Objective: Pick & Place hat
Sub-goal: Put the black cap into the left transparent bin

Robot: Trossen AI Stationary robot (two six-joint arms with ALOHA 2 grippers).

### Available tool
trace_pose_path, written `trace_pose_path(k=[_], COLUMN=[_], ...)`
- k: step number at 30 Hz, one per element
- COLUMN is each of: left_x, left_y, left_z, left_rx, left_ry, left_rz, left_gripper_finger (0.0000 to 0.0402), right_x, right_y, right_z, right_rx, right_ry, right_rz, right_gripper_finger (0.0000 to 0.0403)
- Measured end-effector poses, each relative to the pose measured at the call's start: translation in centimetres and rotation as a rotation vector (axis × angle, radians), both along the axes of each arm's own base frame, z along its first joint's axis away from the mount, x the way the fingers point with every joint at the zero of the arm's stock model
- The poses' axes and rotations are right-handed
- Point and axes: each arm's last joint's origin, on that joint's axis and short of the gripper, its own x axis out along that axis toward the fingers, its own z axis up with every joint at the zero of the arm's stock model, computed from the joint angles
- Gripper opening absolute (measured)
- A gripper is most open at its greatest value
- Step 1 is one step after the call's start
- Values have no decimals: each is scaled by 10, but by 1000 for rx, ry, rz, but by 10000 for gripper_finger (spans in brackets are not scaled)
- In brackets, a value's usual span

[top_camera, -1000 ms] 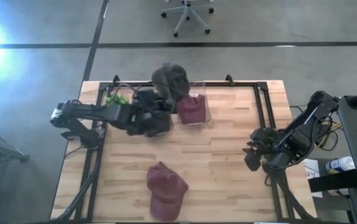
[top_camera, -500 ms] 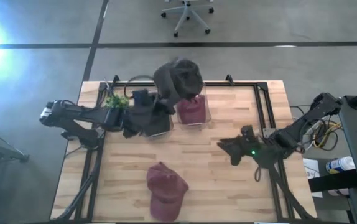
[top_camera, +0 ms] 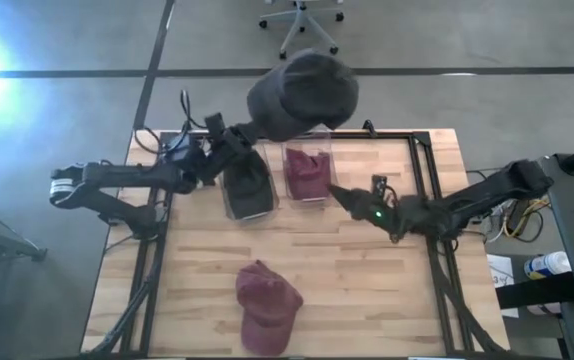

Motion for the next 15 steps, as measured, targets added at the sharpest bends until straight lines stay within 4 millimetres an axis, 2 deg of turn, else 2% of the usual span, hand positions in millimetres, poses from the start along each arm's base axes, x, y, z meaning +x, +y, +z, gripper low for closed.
trace_pose_path(k=[6,11,15], left_x=[-2,-9,-10], left_y=[3,3,2], left_z=[-31,-40,-45], left_rx=[-65,-69,-75], left_ry=[0,-45,-41], left_rz=[-28,-41,-63], left_gripper_finger=[7,7,8], right_x=[37,57,62], right_y=[-20,-33,-42], right_z=[-2,-8,-4], right_rx=[-120,-159,-190], right_ry=[-38,-4,-11], right_rz=[20,17,24], right_gripper_finger=[162,162,162])
